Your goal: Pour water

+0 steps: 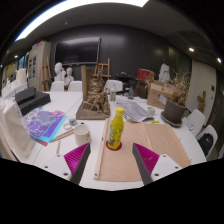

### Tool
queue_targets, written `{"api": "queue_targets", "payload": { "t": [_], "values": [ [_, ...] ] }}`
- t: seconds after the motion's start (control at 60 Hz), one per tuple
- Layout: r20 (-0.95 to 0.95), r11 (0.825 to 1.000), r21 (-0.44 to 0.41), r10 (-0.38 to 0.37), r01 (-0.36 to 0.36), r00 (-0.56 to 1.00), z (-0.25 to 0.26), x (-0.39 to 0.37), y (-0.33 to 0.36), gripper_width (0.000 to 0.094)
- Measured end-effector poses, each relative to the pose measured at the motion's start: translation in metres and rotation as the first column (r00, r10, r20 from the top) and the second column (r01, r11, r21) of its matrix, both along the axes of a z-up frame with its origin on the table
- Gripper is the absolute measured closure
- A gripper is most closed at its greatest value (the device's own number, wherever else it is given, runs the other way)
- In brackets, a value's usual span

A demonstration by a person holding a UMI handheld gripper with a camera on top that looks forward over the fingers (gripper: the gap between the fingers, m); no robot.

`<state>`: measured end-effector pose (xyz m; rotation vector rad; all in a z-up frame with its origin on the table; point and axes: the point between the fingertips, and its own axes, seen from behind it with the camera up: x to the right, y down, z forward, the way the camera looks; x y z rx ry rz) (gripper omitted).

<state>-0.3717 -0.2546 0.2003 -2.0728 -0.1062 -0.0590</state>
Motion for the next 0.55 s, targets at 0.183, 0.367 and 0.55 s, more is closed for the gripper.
{"api": "queue_targets", "payload": {
  "t": [0.183, 0.367, 0.55],
  "values": [
    [-0.013, 0.999, -0.013, -0.030, 0.029, 0.999, 0.028, -0.017, -0.064, 0.0075],
    [-0.011, 0.997, -0.009, -0.073, 0.073, 0.997, 0.042, -0.009, -0.089, 0.0078],
    [-0.006, 0.994, -0.014, -0.112, 0.112, 0.994, 0.044, 0.001, -0.094, 0.0075]
  ]
}}
